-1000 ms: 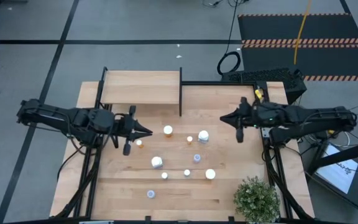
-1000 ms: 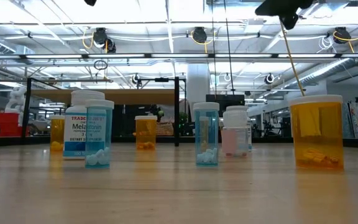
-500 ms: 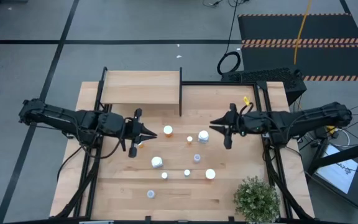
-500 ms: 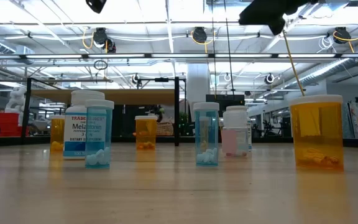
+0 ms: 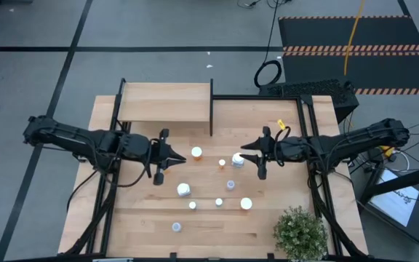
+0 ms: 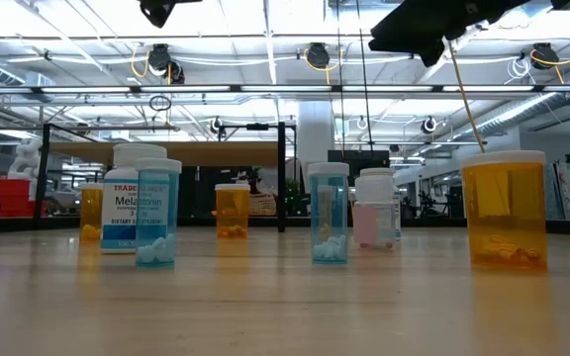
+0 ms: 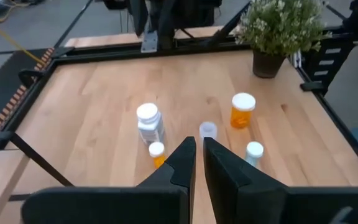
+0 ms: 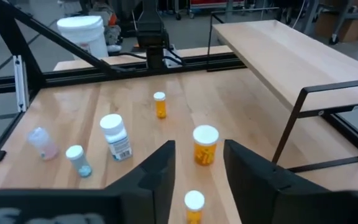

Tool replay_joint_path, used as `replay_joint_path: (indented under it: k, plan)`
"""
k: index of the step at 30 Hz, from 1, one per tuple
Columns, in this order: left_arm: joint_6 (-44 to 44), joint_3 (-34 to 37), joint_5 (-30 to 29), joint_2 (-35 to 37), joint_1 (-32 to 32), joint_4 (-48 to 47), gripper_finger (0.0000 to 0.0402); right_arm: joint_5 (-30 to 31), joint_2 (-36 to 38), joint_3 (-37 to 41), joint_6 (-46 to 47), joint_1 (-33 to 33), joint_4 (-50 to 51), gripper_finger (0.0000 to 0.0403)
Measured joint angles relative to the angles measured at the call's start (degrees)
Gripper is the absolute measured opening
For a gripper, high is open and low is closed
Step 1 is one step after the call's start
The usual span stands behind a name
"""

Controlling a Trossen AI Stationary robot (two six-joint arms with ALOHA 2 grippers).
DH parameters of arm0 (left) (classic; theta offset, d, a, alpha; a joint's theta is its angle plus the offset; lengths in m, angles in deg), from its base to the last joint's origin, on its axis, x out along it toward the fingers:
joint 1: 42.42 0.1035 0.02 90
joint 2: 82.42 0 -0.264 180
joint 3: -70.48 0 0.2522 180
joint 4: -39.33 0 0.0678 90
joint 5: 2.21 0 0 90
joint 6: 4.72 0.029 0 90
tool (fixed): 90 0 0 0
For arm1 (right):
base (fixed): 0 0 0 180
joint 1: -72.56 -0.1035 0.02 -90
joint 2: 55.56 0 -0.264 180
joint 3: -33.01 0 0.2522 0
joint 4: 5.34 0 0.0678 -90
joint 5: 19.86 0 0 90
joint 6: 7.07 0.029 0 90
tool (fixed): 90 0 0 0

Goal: Pick and place medicine bottles onto shelf by color
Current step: Put the bottom white pill bottle on the shelf

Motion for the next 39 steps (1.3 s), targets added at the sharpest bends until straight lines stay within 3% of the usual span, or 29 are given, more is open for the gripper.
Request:
replay_joint_path:
  k: [17, 30, 34, 39]
  plan:
    - [-4.3, 0.0, -0.1, -7.1, -0.4, 5.8, 0.0039, 1.7, 0.0, 0.0, -2.0, 2.5, 0.1, 0.016]
    - [-11.7, 0.0, -4.0, -11.3, -3.6, 4.7, 0.0149, 1.5, 0.0, 0.0, -7.9, 5.0, 0.1, 0.016]
    - [-14.5, 0.0, -7.7, -11.4, -5.4, 3.4, 0.016, 1.5, 0.0, 0.0, -8.8, 5.0, -0.1, 0.016]
    - [-15.3, 0.0, -8.4, -11.3, -7.2, 3.0, 0.0161, 1.5, 0.0, 0.0, -7.2, 5.0, -0.3, 0.016]
